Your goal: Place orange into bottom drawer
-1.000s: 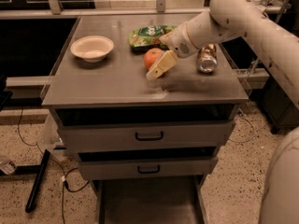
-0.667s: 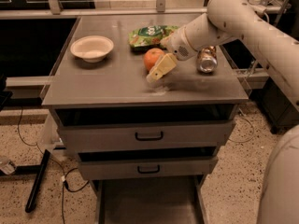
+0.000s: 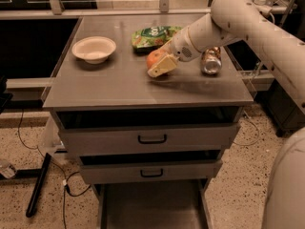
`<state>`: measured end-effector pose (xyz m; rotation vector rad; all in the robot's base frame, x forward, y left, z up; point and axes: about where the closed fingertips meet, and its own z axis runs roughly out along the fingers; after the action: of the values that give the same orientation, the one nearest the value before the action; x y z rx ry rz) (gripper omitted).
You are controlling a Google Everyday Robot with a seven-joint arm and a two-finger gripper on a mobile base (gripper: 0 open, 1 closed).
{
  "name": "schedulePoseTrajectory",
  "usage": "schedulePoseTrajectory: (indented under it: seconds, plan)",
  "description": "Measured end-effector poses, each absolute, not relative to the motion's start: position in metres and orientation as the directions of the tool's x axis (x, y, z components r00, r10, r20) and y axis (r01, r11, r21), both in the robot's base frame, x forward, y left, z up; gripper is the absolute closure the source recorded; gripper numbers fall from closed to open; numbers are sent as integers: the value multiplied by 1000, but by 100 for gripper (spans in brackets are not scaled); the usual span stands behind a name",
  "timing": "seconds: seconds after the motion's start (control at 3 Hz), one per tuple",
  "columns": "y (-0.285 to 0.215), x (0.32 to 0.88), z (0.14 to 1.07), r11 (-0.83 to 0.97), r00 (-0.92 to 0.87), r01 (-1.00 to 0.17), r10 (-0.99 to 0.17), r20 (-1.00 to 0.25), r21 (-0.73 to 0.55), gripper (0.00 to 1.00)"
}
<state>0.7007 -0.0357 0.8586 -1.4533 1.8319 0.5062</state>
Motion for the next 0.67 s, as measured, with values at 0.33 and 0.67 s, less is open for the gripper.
schedulePoseTrajectory:
  seconds: [0.33, 0.67]
  plan:
    - [-36, 701, 859, 283, -93, -950, -662, -744, -133, 65]
    - [-36, 701, 859, 283, -93, -950, -662, -744, -133, 87]
